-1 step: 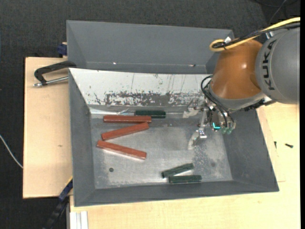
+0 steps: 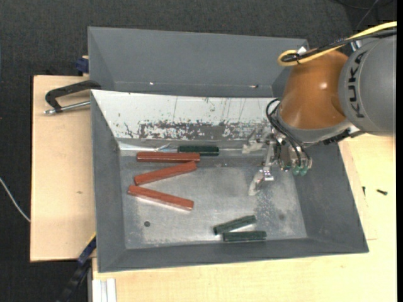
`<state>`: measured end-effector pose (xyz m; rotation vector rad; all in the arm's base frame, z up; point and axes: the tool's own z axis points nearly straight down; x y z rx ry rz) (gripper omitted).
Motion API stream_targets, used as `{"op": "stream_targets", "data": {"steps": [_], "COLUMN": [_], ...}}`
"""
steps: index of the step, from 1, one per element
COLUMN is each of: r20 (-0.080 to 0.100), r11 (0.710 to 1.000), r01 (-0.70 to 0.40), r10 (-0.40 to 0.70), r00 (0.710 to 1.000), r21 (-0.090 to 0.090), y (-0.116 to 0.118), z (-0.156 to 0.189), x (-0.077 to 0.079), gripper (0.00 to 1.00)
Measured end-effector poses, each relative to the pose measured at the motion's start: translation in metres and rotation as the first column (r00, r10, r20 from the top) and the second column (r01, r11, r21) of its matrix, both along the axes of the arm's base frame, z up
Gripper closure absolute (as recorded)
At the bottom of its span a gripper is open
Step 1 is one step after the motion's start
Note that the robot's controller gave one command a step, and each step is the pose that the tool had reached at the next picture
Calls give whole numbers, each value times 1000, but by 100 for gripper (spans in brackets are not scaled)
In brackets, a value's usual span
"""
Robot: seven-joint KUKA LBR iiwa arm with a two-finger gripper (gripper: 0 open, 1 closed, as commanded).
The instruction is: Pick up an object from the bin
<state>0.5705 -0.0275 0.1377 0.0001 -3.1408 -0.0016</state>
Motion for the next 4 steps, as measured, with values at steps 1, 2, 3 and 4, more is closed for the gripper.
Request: {"op": "stream_targets", "data": {"steps": [1,2,3,4], "r20": [6,5,5,29], "r11": [997,989,988,989], "r01": [-74,-145,-153,-151], "r10": [74,145,153,151], "r00": [997,989,988,988], "r21": [-2,0,0,-2], "y": [17,43,46,46], "z": [1,-35,-42,-38], "x": [-31,-65,-68,-62], "gripper": [0,0,100,0]}}
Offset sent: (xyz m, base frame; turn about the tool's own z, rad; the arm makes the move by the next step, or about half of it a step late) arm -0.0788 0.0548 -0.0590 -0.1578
